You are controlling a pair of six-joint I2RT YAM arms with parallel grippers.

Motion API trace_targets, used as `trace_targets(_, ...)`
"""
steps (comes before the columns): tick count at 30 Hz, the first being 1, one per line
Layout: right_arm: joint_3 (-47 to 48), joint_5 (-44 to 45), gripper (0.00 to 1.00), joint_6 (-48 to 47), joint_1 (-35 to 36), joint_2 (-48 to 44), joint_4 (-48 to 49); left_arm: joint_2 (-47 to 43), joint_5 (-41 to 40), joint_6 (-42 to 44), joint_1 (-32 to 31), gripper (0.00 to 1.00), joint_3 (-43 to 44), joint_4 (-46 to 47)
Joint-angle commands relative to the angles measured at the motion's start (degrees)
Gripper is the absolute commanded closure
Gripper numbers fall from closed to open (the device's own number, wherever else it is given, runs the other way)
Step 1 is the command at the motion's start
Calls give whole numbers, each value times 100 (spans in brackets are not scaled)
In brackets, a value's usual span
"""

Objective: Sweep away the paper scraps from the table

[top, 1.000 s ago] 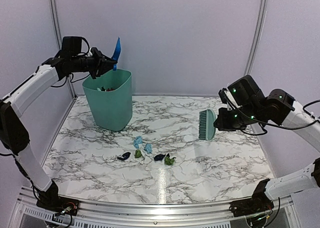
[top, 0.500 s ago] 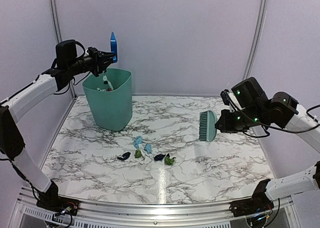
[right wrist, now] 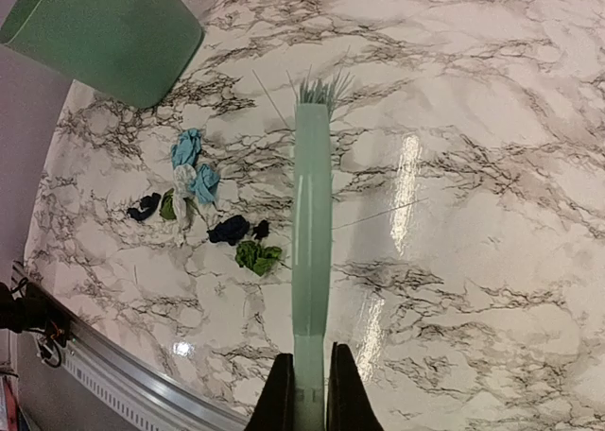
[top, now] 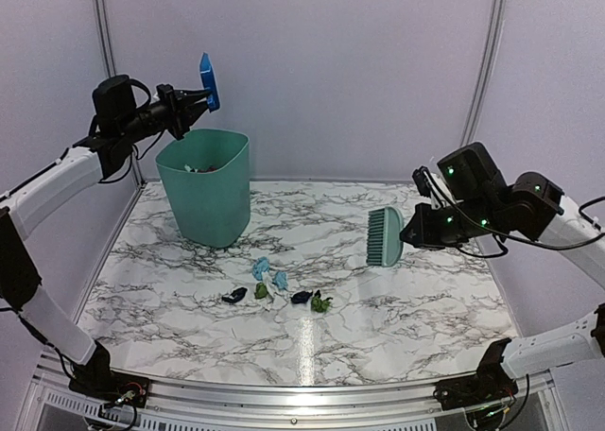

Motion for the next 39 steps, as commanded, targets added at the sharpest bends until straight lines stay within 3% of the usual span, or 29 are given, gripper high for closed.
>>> trace_targets(1,376,-424,100,181,-36,281,606,-522,208,-9,56,100,-251,419)
trace_targets(4,446,-909,100,411,-35,635,998,-777,305,492,69,100,-352,-124)
trace_targets(8,558,-1529,100,722,-34,1166,1460,-945,-40,2720,50,100,456,-3079)
trace_targets(13,1060,-1887,100,585,28,1887,1644,-1463,-392,3854,24,100,326,-4389)
trace_targets(21,2152,-1529,100,-447,136,2856,1237,-2084,-2316,5910,-693,100,357,-7006)
trace_targets(27,3272,-1336,100,-1362,349,3871,665,-2238,-3594,6236,-1752,100,-192,-8053)
trace_targets(33,4090,-2101,100,-800,540,4812,663,-2683,-3946,6020,-2400,100,-1046,-8214)
trace_targets(39,3864,-2258,100,-338,633,5231,976,-2832,-4016,5852,-2710,100,-1607,-8267)
